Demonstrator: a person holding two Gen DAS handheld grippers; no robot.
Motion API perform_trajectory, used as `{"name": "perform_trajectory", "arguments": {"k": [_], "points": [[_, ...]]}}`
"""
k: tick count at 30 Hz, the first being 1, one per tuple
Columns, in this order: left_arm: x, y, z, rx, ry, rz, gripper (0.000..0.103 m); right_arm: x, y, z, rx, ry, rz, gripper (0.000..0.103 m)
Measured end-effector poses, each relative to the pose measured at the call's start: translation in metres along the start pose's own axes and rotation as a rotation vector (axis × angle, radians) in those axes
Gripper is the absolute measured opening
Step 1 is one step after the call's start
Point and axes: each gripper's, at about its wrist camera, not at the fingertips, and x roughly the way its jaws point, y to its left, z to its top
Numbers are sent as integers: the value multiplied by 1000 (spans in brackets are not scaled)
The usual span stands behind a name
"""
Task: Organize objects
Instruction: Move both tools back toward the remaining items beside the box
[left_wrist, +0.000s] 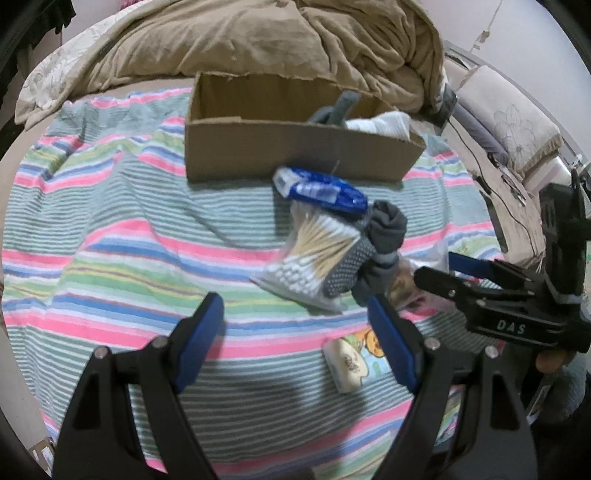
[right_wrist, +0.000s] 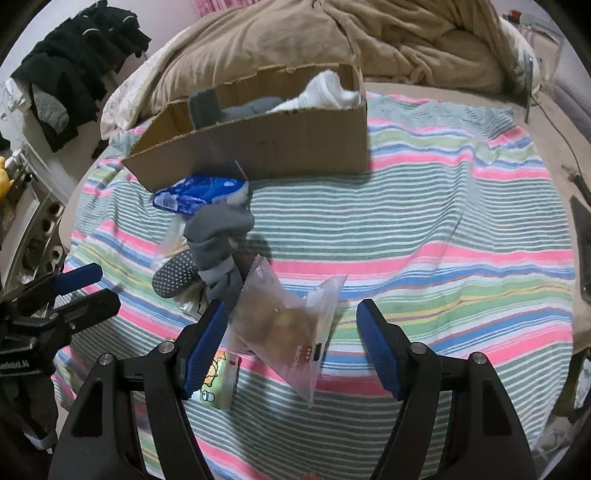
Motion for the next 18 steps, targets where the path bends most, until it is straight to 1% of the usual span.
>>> {"name": "perform_trajectory", "arguments": {"k": [6,7,8,9,15,16,18], "points": [[8,-5,-4,3,30,3,82,14,0,-2,1,28,22,75],[9,-7,-5,4,36,2,82,15,0,-2,-3,31,29,72],[11,-10,-7,5,44,2,82,16,0,-3,-9,33,32,67],[13,-12,-8,7,51,2,82,16,0,-3,-12,32,38,58],[23,-32,-13,23,101,-11,82,11,-6,-5,-18,16,75,51],[24,-35,-13,28,106,-11,82,8,-7,-4,-19,10,79,47],[28,-43,-15,41,126,-12,82,3,-11,-3,-23,-3,85,47]]}}
